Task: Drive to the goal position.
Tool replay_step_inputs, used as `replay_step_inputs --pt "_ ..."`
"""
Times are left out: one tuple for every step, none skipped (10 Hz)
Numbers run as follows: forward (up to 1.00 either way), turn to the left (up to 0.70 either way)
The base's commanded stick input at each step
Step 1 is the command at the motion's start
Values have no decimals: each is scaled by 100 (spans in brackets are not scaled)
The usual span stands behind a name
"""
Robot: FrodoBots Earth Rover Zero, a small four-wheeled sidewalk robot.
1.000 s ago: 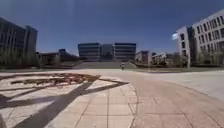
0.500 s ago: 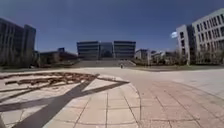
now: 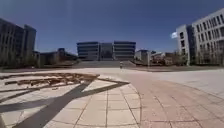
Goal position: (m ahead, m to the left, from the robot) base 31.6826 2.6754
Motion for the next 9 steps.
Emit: replay_step_inputs --pt "70 -4" --pt "70 0" --pt "70 0" --pt "70 0" --pt "70 0" --pt "70 0" --pt "70 0" --pt "70 0" --pt "70 0"
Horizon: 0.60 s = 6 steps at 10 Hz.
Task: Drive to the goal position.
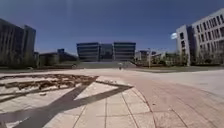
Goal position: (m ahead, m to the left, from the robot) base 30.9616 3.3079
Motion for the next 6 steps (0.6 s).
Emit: replay_step_inputs --pt "70 0" --pt "70 0" --pt "70 0" --pt "70 0" --pt "70 0" --pt "70 0"
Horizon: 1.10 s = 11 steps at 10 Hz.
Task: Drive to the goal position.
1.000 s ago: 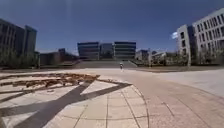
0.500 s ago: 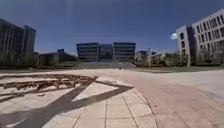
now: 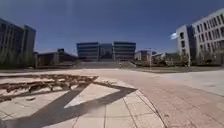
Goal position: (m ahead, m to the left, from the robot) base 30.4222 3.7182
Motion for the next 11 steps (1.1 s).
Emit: replay_step_inputs --pt "70 0" --pt "70 0" --pt "70 0" --pt "70 0" --pt "70 0" --pt "70 0" --pt "70 0" --pt "70 0" --pt "70 0" --pt "70 0" --pt "70 0"
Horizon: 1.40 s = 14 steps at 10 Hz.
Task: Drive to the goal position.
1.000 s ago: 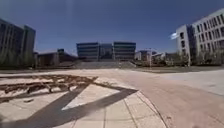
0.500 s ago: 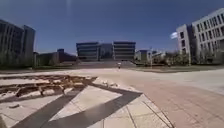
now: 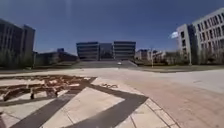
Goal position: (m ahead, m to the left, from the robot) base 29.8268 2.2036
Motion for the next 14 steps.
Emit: replay_step_inputs --pt "70 0" --pt "70 0" --pt "70 0" --pt "70 0" --pt "70 0" --pt "70 0" --pt "70 0" --pt "70 0" --pt "70 0" --pt "70 0" --pt "70 0" --pt "70 0" --pt "70 0" --pt "70 0"
